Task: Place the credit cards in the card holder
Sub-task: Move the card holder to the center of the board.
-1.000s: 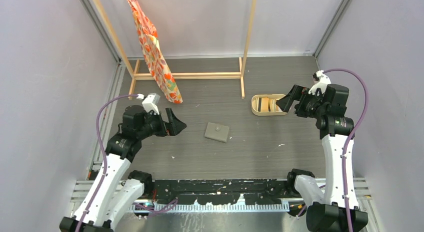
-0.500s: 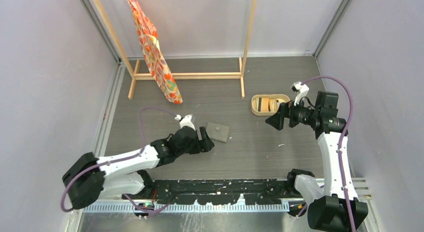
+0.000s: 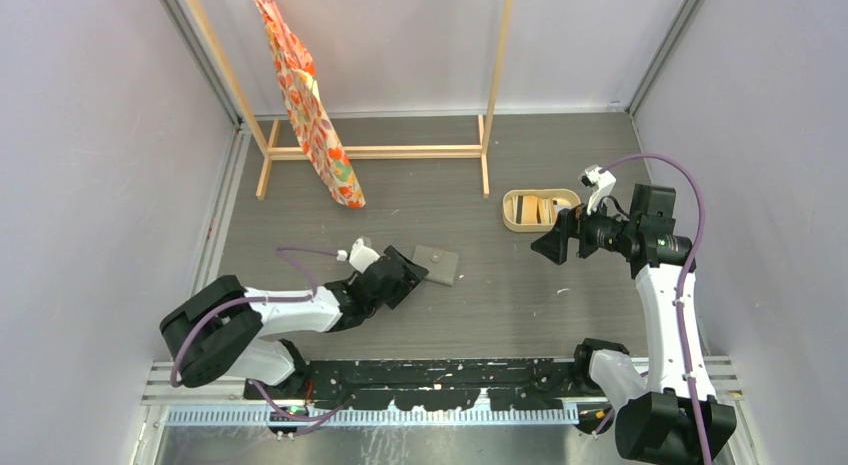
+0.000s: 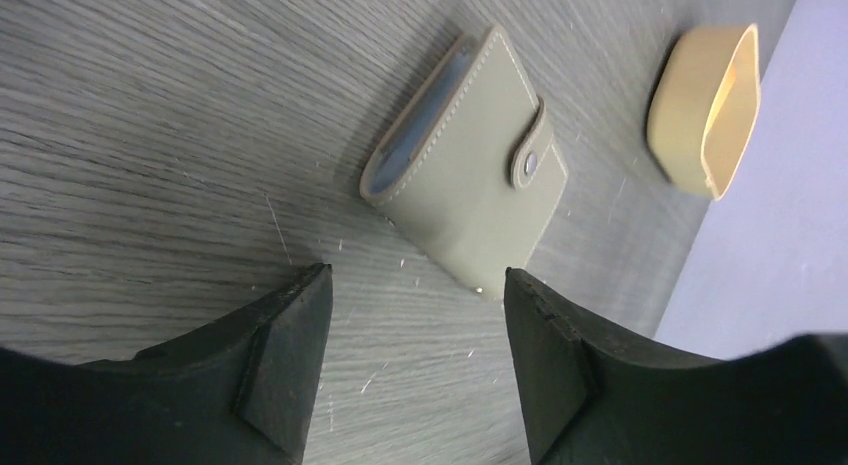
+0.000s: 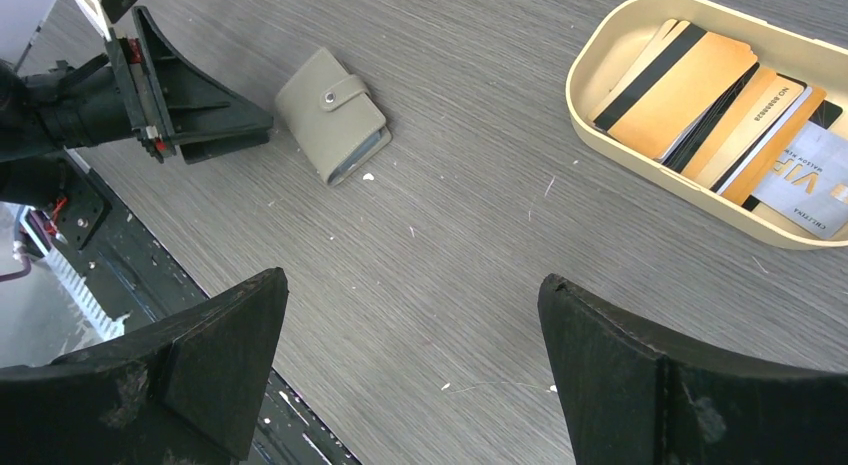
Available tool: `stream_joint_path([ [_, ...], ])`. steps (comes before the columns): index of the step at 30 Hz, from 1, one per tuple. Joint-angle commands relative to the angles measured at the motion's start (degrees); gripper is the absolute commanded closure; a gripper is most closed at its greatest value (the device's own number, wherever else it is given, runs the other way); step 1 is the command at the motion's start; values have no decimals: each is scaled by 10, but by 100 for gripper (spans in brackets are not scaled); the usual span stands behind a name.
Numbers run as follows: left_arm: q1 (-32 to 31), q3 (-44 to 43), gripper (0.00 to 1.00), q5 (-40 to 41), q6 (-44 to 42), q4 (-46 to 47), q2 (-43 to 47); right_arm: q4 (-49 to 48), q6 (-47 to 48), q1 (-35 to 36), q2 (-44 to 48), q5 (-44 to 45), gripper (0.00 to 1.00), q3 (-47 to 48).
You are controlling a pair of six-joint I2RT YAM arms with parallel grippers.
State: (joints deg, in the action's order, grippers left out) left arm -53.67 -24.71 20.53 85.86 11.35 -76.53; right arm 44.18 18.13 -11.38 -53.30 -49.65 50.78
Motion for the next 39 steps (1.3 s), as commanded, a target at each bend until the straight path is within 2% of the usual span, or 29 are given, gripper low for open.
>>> stream_joint_path([
  [1, -3, -13, 37, 58, 78, 54, -27, -4, 9, 1, -1, -13, 0, 4],
  [9, -8, -17, 42, 60, 142, 95, -89, -4, 10, 1, 0, -13, 0, 3],
  [14, -14, -9, 50, 70, 184, 130, -128, -4, 9, 1, 1, -13, 0, 3],
  [24, -20, 1, 65, 101, 195, 127, -178, -3, 9, 1, 0, -14, 0, 4],
  [33, -20, 5, 78, 129, 149, 122, -192, 1, 13, 1, -2, -22, 0, 4],
  [39, -21, 7, 87, 127, 37, 119, -158, 28, 48, 25, -17, -40, 0, 6],
])
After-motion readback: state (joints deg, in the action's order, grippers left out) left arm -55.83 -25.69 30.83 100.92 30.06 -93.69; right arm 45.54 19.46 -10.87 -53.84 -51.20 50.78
